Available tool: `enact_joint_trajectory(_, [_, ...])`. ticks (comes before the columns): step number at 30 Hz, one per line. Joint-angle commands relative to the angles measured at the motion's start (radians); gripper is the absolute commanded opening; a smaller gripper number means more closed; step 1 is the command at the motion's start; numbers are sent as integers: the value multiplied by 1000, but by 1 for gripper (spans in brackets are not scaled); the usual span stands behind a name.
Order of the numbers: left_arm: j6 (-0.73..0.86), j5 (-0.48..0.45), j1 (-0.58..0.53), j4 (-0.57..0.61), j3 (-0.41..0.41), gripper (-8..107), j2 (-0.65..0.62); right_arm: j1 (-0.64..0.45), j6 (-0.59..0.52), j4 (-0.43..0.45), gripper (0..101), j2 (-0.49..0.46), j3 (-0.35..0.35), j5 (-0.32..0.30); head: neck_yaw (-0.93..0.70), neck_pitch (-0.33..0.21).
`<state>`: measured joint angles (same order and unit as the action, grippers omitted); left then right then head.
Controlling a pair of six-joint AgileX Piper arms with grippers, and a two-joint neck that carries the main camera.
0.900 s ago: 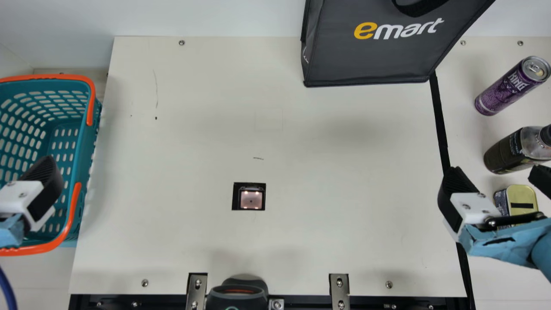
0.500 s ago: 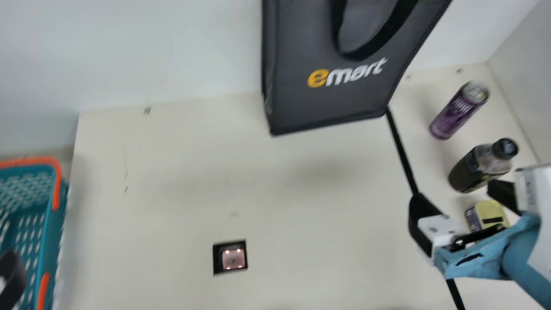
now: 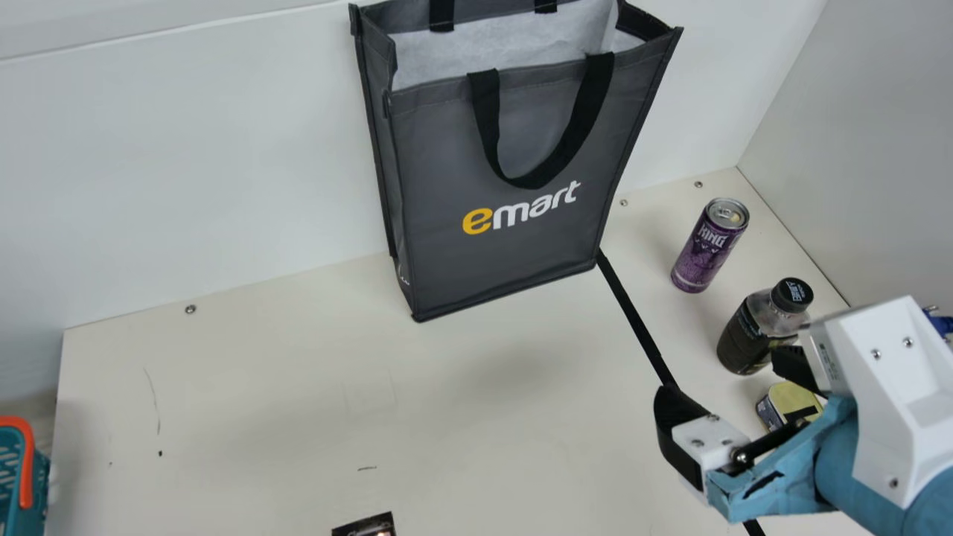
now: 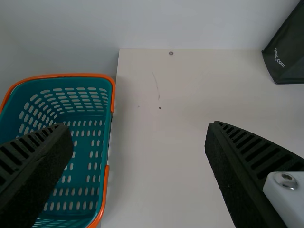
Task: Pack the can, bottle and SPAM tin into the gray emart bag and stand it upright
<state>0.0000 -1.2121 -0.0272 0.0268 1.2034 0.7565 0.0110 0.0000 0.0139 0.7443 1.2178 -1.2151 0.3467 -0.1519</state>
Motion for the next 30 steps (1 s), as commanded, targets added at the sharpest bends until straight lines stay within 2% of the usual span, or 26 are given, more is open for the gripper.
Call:
enact_joint_trajectory(1, [0, 0, 0, 0, 0, 90, 0, 0, 0, 0, 95, 0, 0, 0, 2, -23])
enact_joint_trajectory(30, [0, 0, 0, 0, 0, 90, 0, 0, 0, 0, 95, 1, 0, 1, 2, -23])
